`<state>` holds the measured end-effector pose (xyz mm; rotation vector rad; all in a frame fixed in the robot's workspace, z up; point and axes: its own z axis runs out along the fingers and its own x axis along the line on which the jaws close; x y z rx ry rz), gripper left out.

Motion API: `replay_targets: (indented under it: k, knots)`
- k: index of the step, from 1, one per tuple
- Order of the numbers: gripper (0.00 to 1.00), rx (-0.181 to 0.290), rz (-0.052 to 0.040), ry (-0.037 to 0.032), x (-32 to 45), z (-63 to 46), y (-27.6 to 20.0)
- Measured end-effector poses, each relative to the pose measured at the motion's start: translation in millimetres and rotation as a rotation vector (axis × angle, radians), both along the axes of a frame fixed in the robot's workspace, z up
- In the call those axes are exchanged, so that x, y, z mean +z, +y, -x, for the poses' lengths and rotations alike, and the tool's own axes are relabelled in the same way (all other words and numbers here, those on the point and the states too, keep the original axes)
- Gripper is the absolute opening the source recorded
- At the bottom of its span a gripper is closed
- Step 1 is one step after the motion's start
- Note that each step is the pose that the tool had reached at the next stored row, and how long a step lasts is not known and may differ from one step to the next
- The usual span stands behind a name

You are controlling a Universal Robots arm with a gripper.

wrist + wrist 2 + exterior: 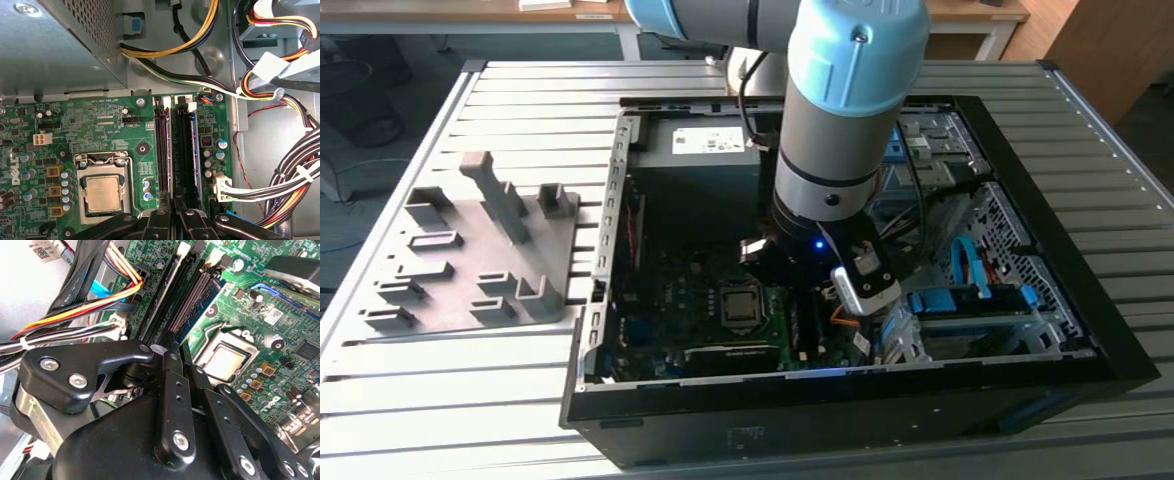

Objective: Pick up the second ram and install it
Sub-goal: 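Insert the second ram into the second slot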

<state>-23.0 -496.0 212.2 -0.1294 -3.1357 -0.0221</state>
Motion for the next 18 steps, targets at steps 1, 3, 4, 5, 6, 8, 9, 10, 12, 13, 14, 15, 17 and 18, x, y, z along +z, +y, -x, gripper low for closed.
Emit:
replay_targets:
  k: [1,3,4,5,6,8,9,10,12,13,14,15,17,18]
  knots:
    - [0.14,0.0,0.0,0.0,0.0,0.0,0.0]
    - [0.14,0.0,0.0001,0.0,0.0,0.0,0.0]
    - [0.14,0.0,0.0001,0.0,0.0,0.0,0.0]
    - [0.14,0.0,0.0001,0.0,0.0,0.0,0.0]
    - [0.14,0.0,0.0,0.0,0.0,0.0,0.0]
    - [0.14,0.001,0.0001,0.0,0.1,0.0,0.0]
    - [0.14,0.004,0.0008,0.0002,1.3,0.1,-0.2]
    - [0.14,0.005,0.0003,0.0,1.8,0.0,-0.1]
    - [0.14,0.006,0.0,0.0,1.9,-0.2,0.0]
    - [0.14,0.007,0.0,0.0005,1.9,-0.7,0.0]
    - [0.14,0.008,0.0,0.001,1.8,-1.0,0.0]
    - [0.14,0.008,0.0001,0.0013,1.8,-1.0,0.0]
    - [0.14,0.011,0.0003,0.0016,1.7,-1.3,0.0]
    - [0.14,0.013,0.0002,0.0017,1.7,-1.4,0.0]
